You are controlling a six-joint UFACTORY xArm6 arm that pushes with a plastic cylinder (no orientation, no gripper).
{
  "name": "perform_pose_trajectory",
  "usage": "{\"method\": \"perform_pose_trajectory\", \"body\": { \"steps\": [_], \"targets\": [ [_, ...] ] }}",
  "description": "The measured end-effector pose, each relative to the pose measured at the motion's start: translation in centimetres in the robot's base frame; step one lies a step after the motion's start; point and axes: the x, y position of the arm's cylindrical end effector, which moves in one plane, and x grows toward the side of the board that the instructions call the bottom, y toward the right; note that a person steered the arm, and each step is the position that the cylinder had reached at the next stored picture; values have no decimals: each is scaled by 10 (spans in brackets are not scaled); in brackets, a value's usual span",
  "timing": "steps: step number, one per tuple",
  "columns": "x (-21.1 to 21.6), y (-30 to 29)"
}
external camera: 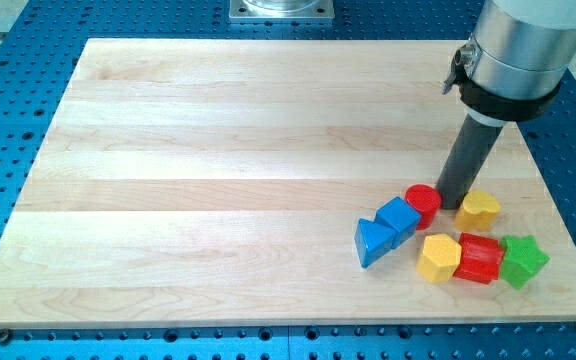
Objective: Push the heart closer to the red star
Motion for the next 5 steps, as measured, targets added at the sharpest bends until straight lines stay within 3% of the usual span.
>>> {"method": "perform_pose_trajectory", "body": {
  "steps": [2,3,4,5],
  "targets": [
    [-10,59],
    [17,26],
    [17,23],
    [20,74]
  ]
}}
